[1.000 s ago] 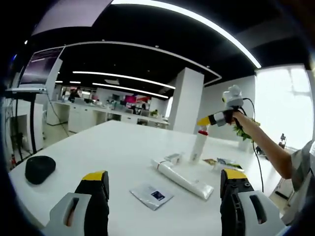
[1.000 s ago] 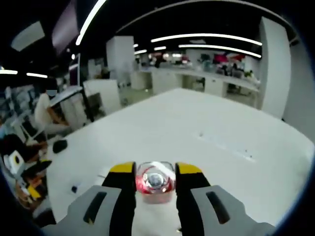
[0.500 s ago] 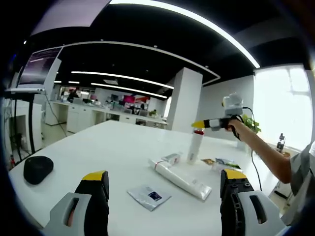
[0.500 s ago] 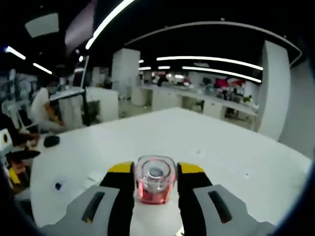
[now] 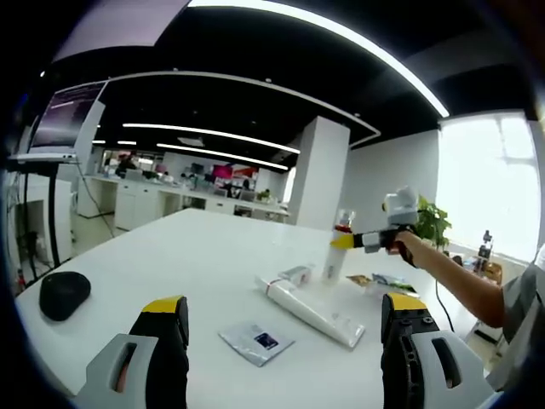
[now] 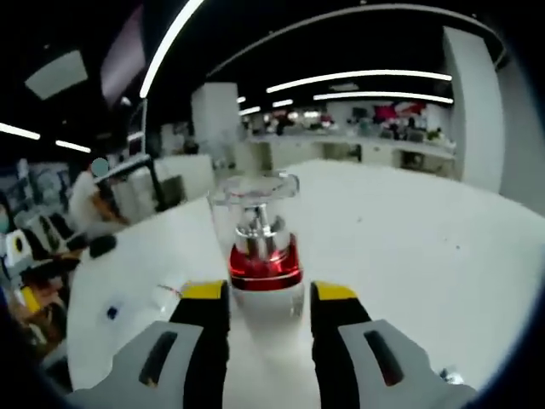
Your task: Arrange the skincare products in the storage area until every visible bottle or jar stands upright without overlapping.
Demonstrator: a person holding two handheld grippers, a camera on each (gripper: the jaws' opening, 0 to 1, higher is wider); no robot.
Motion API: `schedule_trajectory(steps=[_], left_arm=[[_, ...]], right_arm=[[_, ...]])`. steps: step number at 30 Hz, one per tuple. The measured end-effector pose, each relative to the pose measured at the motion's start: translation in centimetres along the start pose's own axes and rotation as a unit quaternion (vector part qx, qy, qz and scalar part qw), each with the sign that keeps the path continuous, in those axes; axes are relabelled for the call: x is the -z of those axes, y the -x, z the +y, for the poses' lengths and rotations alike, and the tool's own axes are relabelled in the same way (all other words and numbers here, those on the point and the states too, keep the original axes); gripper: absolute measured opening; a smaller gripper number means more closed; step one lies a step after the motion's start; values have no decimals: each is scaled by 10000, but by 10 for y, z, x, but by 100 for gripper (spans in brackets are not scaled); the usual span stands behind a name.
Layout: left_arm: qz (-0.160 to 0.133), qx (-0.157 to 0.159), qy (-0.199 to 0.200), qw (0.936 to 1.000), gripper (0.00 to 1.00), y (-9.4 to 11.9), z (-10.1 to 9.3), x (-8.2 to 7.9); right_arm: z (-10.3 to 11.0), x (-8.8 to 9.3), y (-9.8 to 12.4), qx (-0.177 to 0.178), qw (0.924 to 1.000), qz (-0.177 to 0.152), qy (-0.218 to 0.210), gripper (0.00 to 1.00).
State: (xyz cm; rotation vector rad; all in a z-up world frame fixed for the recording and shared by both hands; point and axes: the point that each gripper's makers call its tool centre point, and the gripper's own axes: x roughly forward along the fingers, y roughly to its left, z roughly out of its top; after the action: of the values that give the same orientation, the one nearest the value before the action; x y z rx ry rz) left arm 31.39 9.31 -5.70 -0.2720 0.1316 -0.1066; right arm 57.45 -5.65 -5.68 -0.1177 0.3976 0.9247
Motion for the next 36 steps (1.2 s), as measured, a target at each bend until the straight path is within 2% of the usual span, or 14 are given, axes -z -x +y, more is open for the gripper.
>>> schedule_trajectory(steps=[5,14,23,26,33,36], left_arm=[[34,-33,-32,10000,97,1,1,1],[18,-52,-14,10000,97,3,3,1],[40,-28,-12,10000,97,2,1,2],[49,-32,-13,10000,97,2,2,3],[34,-61,9,10000,97,3,4,3],[43,-56,-6,10000,97,3,4,3]], right_arm=[[-1,-1,1,7,9999,-85,-79,30],[-22,-1,6,506,9985,-219,19,28],[-57,-3,11,1141,9929,-347,45,28],[-66,-3,12,1224,9918,-379,14,28],[-99,1,28,1927,9801,-443,-159,28],[-114,4,38,2323,9711,-492,-232,28]])
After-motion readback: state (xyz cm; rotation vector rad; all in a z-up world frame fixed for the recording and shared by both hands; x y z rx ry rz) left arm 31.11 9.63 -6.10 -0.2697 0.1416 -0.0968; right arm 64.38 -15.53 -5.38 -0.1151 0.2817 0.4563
